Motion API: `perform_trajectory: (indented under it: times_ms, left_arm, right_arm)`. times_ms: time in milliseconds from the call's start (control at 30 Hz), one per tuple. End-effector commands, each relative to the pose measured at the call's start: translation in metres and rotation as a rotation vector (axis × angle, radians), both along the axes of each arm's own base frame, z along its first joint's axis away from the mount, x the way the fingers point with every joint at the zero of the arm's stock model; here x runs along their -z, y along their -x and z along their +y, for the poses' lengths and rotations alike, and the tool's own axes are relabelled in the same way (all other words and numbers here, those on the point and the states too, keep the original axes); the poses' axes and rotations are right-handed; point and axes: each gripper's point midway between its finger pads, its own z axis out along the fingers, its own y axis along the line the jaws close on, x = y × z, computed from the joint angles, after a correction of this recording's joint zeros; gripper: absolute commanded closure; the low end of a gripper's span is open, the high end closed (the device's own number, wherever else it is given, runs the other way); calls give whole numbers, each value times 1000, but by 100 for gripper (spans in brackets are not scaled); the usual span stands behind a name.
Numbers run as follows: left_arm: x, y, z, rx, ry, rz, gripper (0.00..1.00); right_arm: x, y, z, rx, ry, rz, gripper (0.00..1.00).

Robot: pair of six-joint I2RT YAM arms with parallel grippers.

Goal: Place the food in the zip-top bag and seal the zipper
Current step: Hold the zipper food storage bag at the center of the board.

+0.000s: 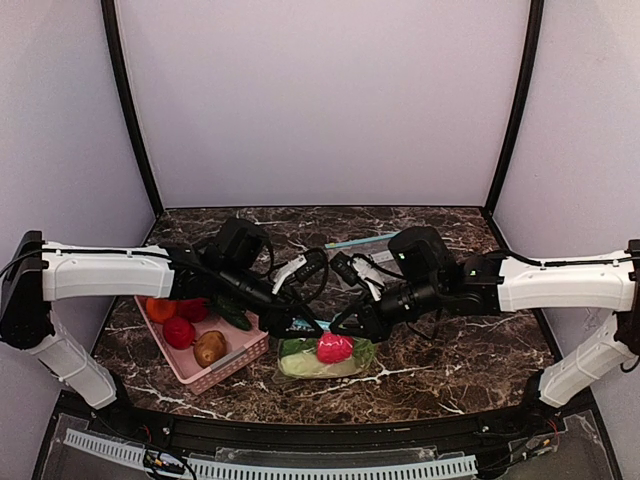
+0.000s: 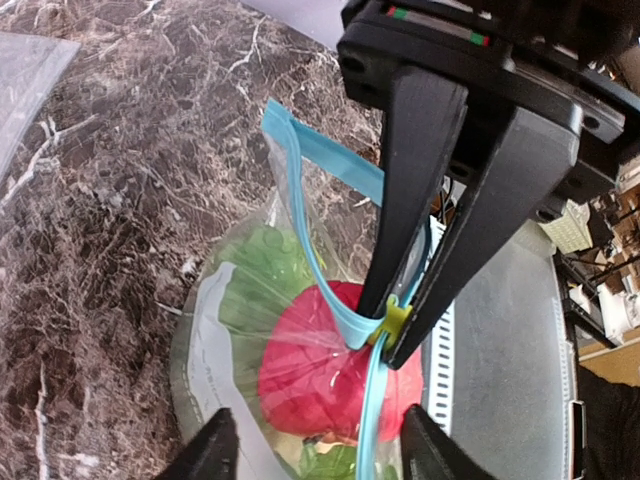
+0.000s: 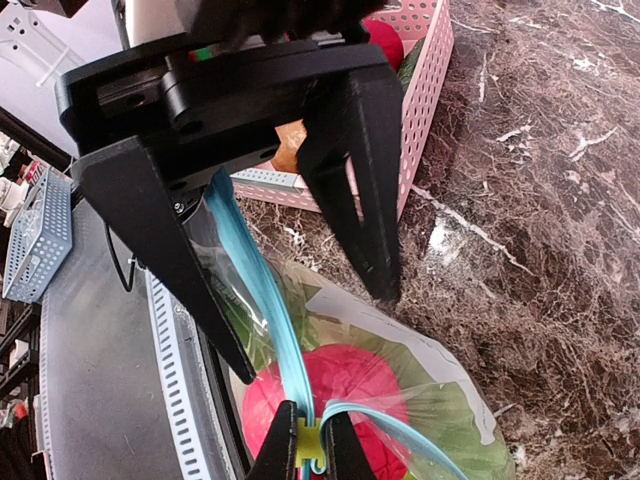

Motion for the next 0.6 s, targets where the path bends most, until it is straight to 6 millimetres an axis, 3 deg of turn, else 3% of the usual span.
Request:
perform_trajectory:
  times_ms: [0, 67, 200, 233, 300, 567]
  left_arm:
    - [2, 4, -2, 29, -21, 3, 51]
    - [1, 6, -3, 36, -18, 7, 54]
    - [0, 8, -4, 47, -9, 9, 80]
    - [-1, 9, -4, 48, -7, 9, 90]
    - [-4, 9, -4, 50, 3, 6, 98]
    - [-19, 14, 0, 70, 39, -26, 99]
  right_arm:
    - [-16, -4, 11, -5, -56, -42, 100]
    - [-14, -5, 11, 0, -51, -41, 100]
    - [-14, -7, 10, 13, -50, -46, 100]
    - [-15, -8, 9, 20, -51, -50, 100]
    - [-19, -10, 7, 34, -53, -59, 92]
    - [-43, -19, -15, 57, -97, -94, 54]
